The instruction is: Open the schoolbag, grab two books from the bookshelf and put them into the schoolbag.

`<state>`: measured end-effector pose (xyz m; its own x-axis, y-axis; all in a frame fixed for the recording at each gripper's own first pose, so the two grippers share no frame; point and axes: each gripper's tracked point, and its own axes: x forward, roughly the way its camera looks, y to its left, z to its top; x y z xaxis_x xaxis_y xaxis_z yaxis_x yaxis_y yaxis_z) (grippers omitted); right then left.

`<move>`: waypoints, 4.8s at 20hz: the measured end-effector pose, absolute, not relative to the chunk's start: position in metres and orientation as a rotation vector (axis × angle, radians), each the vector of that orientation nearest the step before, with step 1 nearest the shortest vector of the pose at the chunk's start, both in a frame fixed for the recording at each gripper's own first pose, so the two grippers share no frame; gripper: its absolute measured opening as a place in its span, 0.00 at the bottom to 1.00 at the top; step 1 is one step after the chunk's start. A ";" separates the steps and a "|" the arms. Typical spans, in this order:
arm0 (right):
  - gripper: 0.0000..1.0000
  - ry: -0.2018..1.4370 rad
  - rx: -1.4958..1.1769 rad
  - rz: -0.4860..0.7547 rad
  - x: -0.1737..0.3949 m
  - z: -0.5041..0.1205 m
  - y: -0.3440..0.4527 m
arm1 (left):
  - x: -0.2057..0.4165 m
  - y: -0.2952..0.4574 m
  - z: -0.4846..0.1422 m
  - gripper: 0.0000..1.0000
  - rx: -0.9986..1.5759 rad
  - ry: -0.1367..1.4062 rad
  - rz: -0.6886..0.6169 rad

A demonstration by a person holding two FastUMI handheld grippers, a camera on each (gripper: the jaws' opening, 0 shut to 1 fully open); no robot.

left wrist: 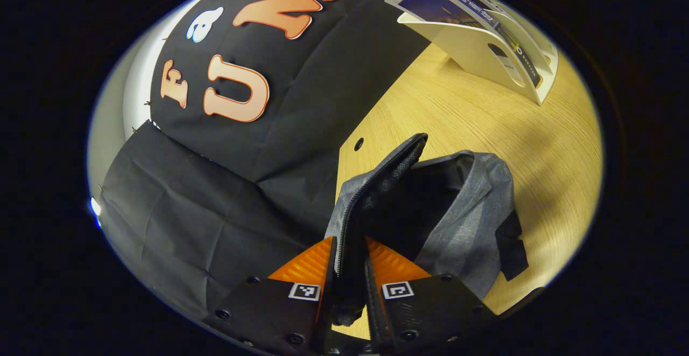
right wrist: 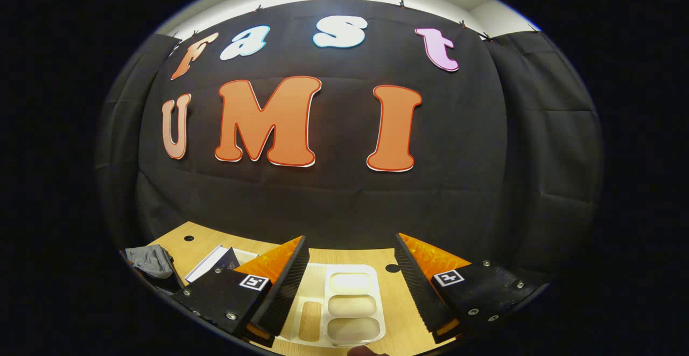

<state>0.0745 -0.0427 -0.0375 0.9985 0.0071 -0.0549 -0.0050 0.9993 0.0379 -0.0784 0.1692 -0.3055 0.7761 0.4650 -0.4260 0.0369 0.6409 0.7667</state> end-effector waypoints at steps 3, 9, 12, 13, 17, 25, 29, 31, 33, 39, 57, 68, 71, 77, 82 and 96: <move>0.95 0.041 0.035 -0.056 0.058 -0.025 -0.034 | -0.076 0.183 -0.299 0.17 0.795 0.627 0.230; 0.95 0.004 -0.016 -0.142 0.016 0.009 0.003 | -0.065 0.220 -0.265 0.07 0.639 0.564 0.156; 0.95 -0.012 -0.035 -0.157 -0.003 0.022 0.029 | -0.051 0.233 -0.249 0.06 0.551 0.546 0.076; 0.95 -0.012 -0.045 -0.160 -0.008 0.024 0.039 | -0.047 0.235 -0.246 0.07 0.528 0.548 0.042; 0.95 0.003 -0.060 -0.159 -0.019 0.030 0.076 | -0.028 0.249 -0.224 0.06 0.414 0.549 -0.090; 0.95 0.139 -0.091 -0.129 -0.017 0.023 0.134 | -0.001 0.261 -0.189 0.05 0.313 0.582 -0.334; 0.95 0.192 -0.107 -0.104 -0.010 0.026 0.155 | 0.008 0.263 -0.180 0.05 0.290 0.599 -0.391; 0.95 0.234 -0.143 -0.088 -0.003 0.021 0.160 | 0.009 0.261 -0.177 0.06 0.279 0.627 -0.427; 0.95 0.287 -0.160 -0.035 0.007 0.011 0.172 | 0.008 0.257 -0.175 0.06 0.246 0.664 -0.467; 0.96 0.557 -0.039 0.134 0.034 -0.043 0.194 | 0.017 0.256 -0.161 0.06 0.283 0.729 -0.484; 0.90 1.078 -0.108 0.285 0.087 -0.150 0.213 | 0.022 0.240 -0.145 0.05 0.321 0.798 -0.459; 0.39 1.313 0.029 0.160 0.090 -0.195 0.222 | 0.013 0.246 -0.150 0.06 0.306 0.819 -0.441; 0.35 1.316 0.067 0.155 0.084 -0.181 0.215 | 0.014 0.246 -0.156 0.06 0.296 0.823 -0.444; 0.34 1.253 0.164 0.179 0.069 -0.128 0.196 | 0.011 0.245 -0.159 0.05 0.293 0.825 -0.455; 0.34 1.185 0.234 0.184 0.054 -0.079 0.174 | 0.011 0.245 -0.162 0.06 0.297 0.822 -0.463; 0.32 1.044 0.464 0.321 -0.013 -0.034 0.182 | 0.005 0.246 -0.169 0.05 0.252 0.822 -0.444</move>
